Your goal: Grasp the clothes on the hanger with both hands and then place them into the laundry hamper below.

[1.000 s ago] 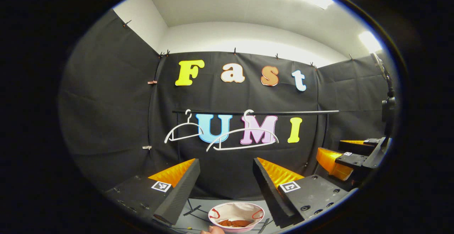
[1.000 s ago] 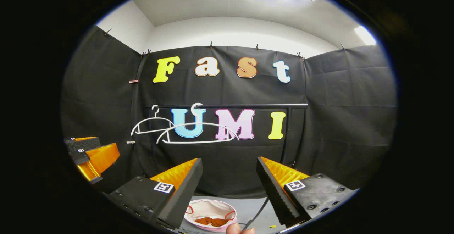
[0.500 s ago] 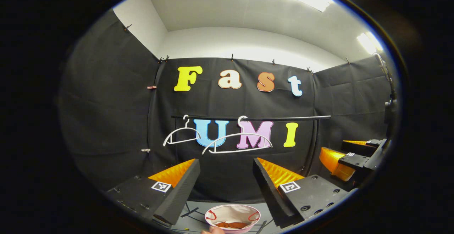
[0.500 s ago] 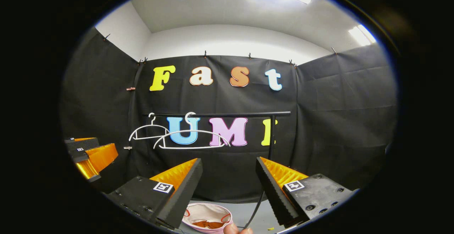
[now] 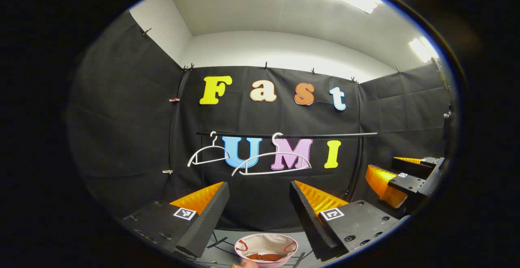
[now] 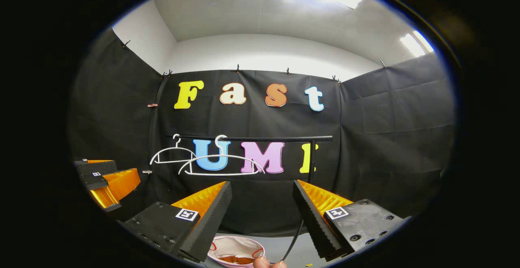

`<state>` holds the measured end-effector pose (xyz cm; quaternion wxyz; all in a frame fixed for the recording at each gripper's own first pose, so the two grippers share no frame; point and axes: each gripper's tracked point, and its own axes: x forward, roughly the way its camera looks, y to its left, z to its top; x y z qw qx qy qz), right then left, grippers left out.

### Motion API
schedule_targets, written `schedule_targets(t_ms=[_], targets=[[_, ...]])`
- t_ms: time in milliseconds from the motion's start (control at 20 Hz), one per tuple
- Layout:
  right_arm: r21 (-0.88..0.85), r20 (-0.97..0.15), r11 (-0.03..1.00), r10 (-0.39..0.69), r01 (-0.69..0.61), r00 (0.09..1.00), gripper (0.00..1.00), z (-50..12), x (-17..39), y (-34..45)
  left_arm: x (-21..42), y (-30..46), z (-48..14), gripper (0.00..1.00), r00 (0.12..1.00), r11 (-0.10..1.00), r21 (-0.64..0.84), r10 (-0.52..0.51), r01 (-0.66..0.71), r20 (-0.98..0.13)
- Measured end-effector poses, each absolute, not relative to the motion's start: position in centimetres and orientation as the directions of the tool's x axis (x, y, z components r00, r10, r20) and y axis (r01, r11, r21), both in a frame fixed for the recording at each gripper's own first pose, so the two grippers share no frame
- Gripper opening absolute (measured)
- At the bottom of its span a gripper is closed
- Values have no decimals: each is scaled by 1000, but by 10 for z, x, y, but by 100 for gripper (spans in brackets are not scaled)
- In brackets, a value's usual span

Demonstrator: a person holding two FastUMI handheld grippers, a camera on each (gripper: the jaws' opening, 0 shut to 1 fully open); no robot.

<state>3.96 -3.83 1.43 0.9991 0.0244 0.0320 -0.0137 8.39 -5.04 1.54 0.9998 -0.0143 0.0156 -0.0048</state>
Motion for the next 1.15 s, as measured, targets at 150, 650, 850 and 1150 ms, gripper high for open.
schedule_targets(t_ms=[150, 650, 850, 1150], targets=[[49, -74, 998, -22, 26, 997, 98, 12, 39, -36, 82, -50, 14, 95, 999, 1000, -27, -6, 5, -34], [52, -83, 998, -17, 21, 996, 98, 10, 40, -33, 80, -50, 14, 95, 999, 1000, -17, 3, -4, -40], [51, -88, 998, -17, 22, 996, 98, 8, 40, -32, 78, -49, 12, 95, 999, 1000, -15, 0, -1, -51], [49, -87, 999, -19, 23, 996, 98, 9, 42, -32, 76, -42, 8, 92, 997, 1000, 10, 22, -21, -72]])
